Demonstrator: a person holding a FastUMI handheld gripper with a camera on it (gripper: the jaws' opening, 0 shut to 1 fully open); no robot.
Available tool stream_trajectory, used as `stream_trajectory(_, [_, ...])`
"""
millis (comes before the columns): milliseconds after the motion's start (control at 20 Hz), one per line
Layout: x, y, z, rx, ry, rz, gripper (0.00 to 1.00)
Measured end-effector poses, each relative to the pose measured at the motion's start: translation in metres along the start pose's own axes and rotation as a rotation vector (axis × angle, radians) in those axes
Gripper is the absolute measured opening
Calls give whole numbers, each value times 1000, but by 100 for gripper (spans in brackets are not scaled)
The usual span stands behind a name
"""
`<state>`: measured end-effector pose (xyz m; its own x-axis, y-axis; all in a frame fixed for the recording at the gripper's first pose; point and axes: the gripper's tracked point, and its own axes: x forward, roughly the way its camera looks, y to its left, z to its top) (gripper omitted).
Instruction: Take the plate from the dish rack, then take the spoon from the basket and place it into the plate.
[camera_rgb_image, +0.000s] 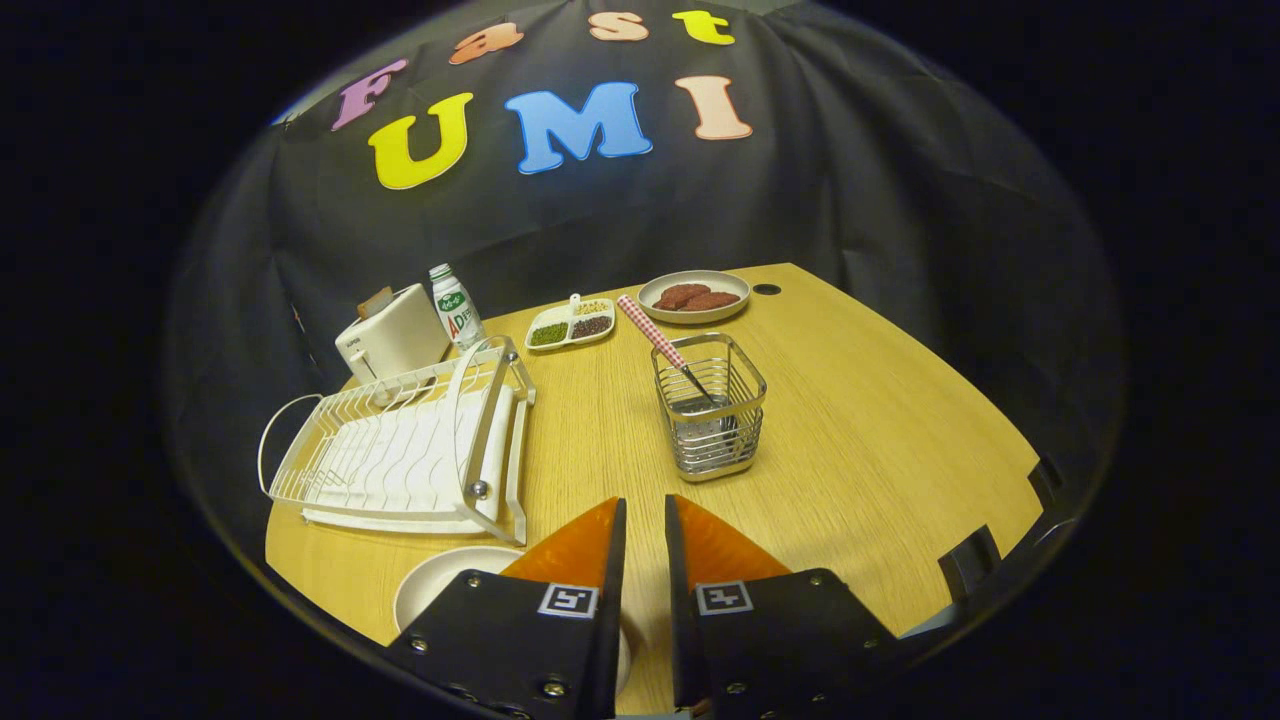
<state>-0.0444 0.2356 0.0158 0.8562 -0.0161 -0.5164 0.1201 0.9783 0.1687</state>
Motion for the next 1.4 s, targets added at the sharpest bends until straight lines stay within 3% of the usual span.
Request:
stream_trajectory(650, [44,1,87,-159,-97,-78,21])
stream_trajectory(800, [63,5,96,-193,-89,-72,21])
stream_trajectory(850, [67,4,100,-206,-86,-75,26])
stream_trajectory(1400, [119,0,112,-309,-37,-119,27])
